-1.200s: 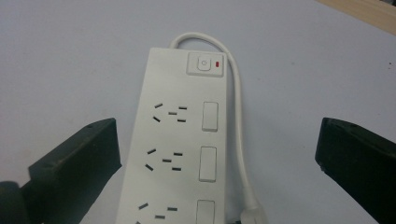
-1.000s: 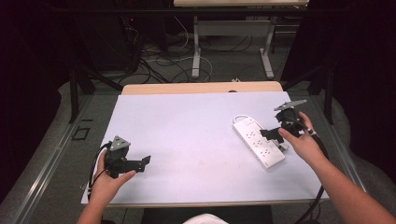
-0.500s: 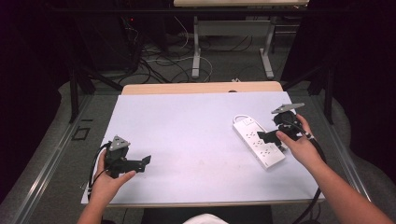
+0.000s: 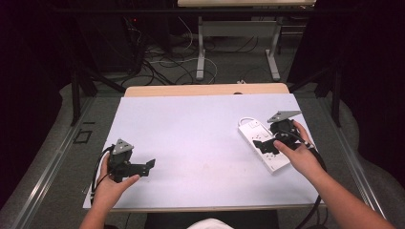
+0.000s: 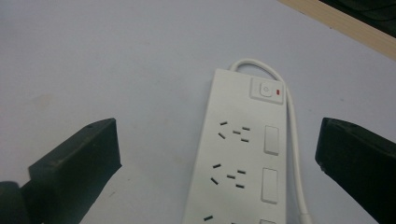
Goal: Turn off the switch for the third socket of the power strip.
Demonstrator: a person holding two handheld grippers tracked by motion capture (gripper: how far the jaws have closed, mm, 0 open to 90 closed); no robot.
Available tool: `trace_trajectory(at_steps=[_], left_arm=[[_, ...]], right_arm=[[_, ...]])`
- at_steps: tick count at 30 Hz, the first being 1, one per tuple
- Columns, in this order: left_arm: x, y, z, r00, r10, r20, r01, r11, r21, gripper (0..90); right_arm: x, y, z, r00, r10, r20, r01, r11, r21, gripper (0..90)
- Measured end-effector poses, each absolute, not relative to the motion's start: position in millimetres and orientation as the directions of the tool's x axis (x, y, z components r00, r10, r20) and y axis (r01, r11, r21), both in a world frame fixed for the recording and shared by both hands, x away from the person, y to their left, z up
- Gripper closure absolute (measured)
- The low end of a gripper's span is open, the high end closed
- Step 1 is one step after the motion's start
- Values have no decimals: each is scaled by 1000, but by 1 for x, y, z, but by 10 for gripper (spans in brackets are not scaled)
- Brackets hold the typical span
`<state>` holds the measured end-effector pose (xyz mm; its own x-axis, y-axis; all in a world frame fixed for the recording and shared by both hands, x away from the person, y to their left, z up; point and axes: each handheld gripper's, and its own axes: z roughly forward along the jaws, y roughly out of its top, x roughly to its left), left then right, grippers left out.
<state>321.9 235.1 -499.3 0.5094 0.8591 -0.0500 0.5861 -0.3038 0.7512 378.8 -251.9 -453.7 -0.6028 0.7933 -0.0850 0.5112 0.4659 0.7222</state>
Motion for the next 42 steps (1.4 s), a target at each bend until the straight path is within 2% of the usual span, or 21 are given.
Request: trace_trajectory(at_steps=[19,30,42], left_arm=[[321,233,-499,528,849,-36,575,-326,750,3],[320,231,-500,532,846,-36,567,-325,757,3],[320,229,-500,538,843,-29,563,-333,756,3]], right_arm=[[358,-222,-459,-665,744,-67,454,474,755,0],[345,-212,-465,-678,735,-18,433,418,799,0],[335,-201,-479,-691,722,-33,411,430,804,0]])
